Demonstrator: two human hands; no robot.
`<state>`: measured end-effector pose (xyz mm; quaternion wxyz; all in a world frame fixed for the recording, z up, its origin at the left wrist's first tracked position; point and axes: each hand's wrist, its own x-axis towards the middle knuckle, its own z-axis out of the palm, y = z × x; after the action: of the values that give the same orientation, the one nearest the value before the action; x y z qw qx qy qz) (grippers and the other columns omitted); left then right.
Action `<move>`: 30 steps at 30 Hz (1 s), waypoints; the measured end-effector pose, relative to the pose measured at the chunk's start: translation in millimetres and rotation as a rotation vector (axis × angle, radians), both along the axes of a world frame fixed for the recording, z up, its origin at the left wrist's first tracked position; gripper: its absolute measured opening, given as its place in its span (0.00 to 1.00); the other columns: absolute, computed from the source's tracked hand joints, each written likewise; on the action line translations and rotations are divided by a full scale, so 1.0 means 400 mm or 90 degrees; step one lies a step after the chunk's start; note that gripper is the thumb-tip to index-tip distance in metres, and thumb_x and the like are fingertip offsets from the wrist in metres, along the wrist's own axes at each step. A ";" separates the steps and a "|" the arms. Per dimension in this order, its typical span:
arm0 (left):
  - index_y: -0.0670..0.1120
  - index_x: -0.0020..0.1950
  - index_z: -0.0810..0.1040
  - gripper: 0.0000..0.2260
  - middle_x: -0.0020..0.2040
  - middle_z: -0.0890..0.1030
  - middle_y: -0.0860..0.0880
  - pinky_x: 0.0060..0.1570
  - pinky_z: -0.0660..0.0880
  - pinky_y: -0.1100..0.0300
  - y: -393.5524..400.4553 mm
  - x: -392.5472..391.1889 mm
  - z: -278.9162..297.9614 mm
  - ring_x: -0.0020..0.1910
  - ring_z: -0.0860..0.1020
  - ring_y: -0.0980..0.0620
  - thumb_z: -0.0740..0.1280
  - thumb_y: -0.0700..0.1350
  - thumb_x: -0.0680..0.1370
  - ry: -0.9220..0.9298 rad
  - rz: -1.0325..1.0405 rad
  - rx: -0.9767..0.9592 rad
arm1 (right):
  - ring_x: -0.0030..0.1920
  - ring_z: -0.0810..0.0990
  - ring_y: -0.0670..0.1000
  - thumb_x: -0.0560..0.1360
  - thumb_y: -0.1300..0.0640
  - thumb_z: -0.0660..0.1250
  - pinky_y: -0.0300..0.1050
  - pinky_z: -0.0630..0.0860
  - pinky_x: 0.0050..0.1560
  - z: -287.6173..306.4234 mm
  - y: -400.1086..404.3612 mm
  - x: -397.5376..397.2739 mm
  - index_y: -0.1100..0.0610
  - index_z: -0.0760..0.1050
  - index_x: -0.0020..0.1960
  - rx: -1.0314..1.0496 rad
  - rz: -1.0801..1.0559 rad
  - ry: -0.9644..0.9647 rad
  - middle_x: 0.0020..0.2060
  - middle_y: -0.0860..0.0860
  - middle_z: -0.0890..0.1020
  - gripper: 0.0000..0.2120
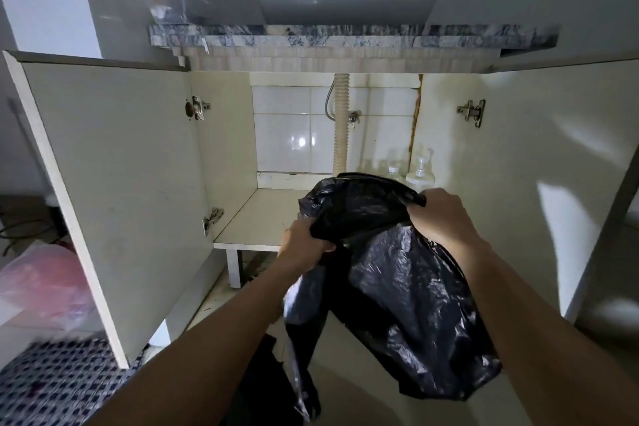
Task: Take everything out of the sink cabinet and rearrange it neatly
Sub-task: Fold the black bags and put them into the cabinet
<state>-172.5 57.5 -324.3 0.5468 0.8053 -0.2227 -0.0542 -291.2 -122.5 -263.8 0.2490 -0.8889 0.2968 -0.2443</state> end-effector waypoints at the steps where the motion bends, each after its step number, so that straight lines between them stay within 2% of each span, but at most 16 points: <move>1: 0.43 0.51 0.81 0.16 0.44 0.83 0.43 0.48 0.80 0.50 0.007 0.012 0.003 0.44 0.81 0.44 0.73 0.38 0.64 -0.026 0.015 0.000 | 0.34 0.76 0.55 0.73 0.57 0.60 0.44 0.69 0.33 -0.008 -0.011 -0.005 0.61 0.71 0.39 0.006 -0.012 0.054 0.35 0.56 0.77 0.08; 3: 0.44 0.54 0.81 0.18 0.45 0.83 0.43 0.48 0.80 0.53 0.017 0.010 0.013 0.45 0.81 0.44 0.70 0.39 0.64 -0.089 0.014 0.012 | 0.43 0.78 0.56 0.71 0.57 0.62 0.46 0.74 0.40 -0.016 -0.017 -0.010 0.60 0.70 0.48 -0.010 -0.017 0.119 0.45 0.56 0.78 0.08; 4: 0.45 0.56 0.81 0.18 0.45 0.83 0.44 0.47 0.78 0.56 0.017 -0.005 0.022 0.46 0.80 0.46 0.69 0.38 0.66 -0.136 -0.004 0.037 | 0.51 0.78 0.57 0.70 0.57 0.64 0.50 0.76 0.49 -0.013 -0.011 -0.009 0.58 0.68 0.56 -0.031 0.000 0.113 0.52 0.55 0.77 0.16; 6: 0.48 0.58 0.81 0.20 0.48 0.84 0.46 0.46 0.72 0.62 0.008 -0.028 0.034 0.48 0.79 0.49 0.66 0.35 0.68 -0.225 -0.049 0.099 | 0.65 0.71 0.56 0.69 0.57 0.69 0.54 0.68 0.65 0.012 0.022 -0.004 0.52 0.61 0.70 -0.114 0.080 0.042 0.66 0.53 0.70 0.33; 7: 0.50 0.59 0.81 0.22 0.50 0.84 0.47 0.48 0.72 0.62 0.000 -0.036 0.040 0.50 0.79 0.49 0.64 0.34 0.69 -0.253 -0.069 0.112 | 0.68 0.69 0.55 0.68 0.57 0.71 0.53 0.64 0.68 0.025 0.048 -0.005 0.52 0.59 0.73 -0.169 0.140 0.019 0.69 0.52 0.68 0.37; 9: 0.52 0.59 0.81 0.22 0.51 0.84 0.48 0.53 0.75 0.59 -0.013 -0.044 0.051 0.52 0.80 0.48 0.64 0.34 0.69 -0.297 -0.106 0.138 | 0.65 0.71 0.55 0.67 0.58 0.72 0.53 0.64 0.66 0.037 0.093 -0.002 0.51 0.59 0.73 -0.230 0.232 0.049 0.66 0.52 0.71 0.38; 11: 0.53 0.56 0.83 0.20 0.48 0.84 0.48 0.52 0.77 0.55 -0.021 -0.045 0.050 0.49 0.81 0.48 0.66 0.34 0.70 -0.315 -0.143 0.164 | 0.59 0.75 0.55 0.70 0.59 0.70 0.50 0.70 0.59 0.017 0.092 0.002 0.51 0.63 0.70 -0.209 0.221 0.124 0.59 0.52 0.76 0.31; 14: 0.57 0.60 0.79 0.22 0.51 0.82 0.49 0.50 0.78 0.52 -0.015 -0.042 0.036 0.49 0.80 0.46 0.66 0.37 0.71 -0.337 -0.129 0.221 | 0.42 0.79 0.54 0.75 0.59 0.63 0.42 0.70 0.35 -0.023 0.064 0.006 0.55 0.74 0.50 -0.239 0.173 0.194 0.40 0.52 0.79 0.04; 15: 0.58 0.62 0.77 0.23 0.54 0.81 0.50 0.51 0.77 0.51 -0.009 -0.039 0.029 0.51 0.79 0.46 0.67 0.38 0.72 -0.362 -0.103 0.260 | 0.36 0.77 0.53 0.76 0.60 0.62 0.41 0.66 0.30 -0.031 0.059 0.007 0.56 0.73 0.43 -0.246 0.167 0.186 0.34 0.51 0.76 0.03; 16: 0.59 0.64 0.74 0.23 0.56 0.80 0.51 0.52 0.77 0.51 -0.001 -0.034 0.021 0.53 0.79 0.45 0.68 0.40 0.72 -0.385 -0.069 0.307 | 0.32 0.74 0.51 0.76 0.60 0.62 0.40 0.64 0.28 -0.034 0.059 0.009 0.56 0.70 0.39 -0.244 0.161 0.174 0.31 0.49 0.73 0.07; 19: 0.54 0.62 0.74 0.17 0.56 0.79 0.49 0.52 0.74 0.52 0.029 -0.016 -0.002 0.56 0.79 0.43 0.66 0.41 0.75 -0.362 0.023 0.410 | 0.33 0.73 0.49 0.77 0.58 0.60 0.42 0.69 0.33 -0.027 0.058 0.010 0.52 0.66 0.35 -0.250 0.136 0.126 0.30 0.47 0.71 0.12; 21: 0.50 0.57 0.79 0.11 0.51 0.81 0.47 0.51 0.76 0.53 0.048 -0.005 -0.011 0.52 0.81 0.44 0.65 0.42 0.76 -0.315 0.067 0.419 | 0.36 0.74 0.50 0.76 0.59 0.59 0.43 0.70 0.38 -0.012 0.059 0.006 0.53 0.69 0.39 -0.263 0.114 0.102 0.32 0.47 0.72 0.08; 23: 0.49 0.55 0.80 0.09 0.48 0.82 0.47 0.45 0.75 0.57 0.063 0.002 -0.007 0.48 0.81 0.46 0.65 0.42 0.77 -0.307 0.119 0.412 | 0.38 0.73 0.50 0.76 0.59 0.58 0.43 0.69 0.42 0.002 0.054 0.002 0.54 0.71 0.43 -0.272 0.078 0.090 0.33 0.47 0.73 0.05; 26: 0.47 0.55 0.80 0.09 0.48 0.82 0.46 0.42 0.71 0.57 0.073 0.009 0.009 0.48 0.81 0.45 0.63 0.42 0.77 -0.312 0.169 0.381 | 0.42 0.73 0.51 0.74 0.59 0.60 0.51 0.67 0.57 0.033 0.050 -0.017 0.56 0.71 0.44 -0.233 0.000 0.164 0.36 0.48 0.74 0.02; 28: 0.47 0.54 0.81 0.09 0.47 0.82 0.46 0.43 0.73 0.57 0.067 0.006 0.027 0.46 0.81 0.45 0.62 0.42 0.78 -0.322 0.179 0.352 | 0.50 0.73 0.54 0.72 0.59 0.62 0.58 0.62 0.66 0.052 0.049 -0.024 0.58 0.70 0.45 -0.212 -0.044 0.210 0.47 0.53 0.76 0.03; 30: 0.48 0.53 0.81 0.10 0.44 0.82 0.47 0.41 0.75 0.57 0.055 0.002 0.046 0.43 0.81 0.46 0.61 0.41 0.78 -0.331 0.159 0.327 | 0.66 0.67 0.57 0.70 0.59 0.66 0.62 0.55 0.70 0.058 0.064 -0.021 0.57 0.69 0.59 -0.249 -0.017 0.210 0.65 0.56 0.68 0.18</move>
<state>-171.7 79.5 -305.8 0.2549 0.9239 -0.2333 0.1646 -299.8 -96.8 -240.5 0.0173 -0.9441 0.2921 -0.1518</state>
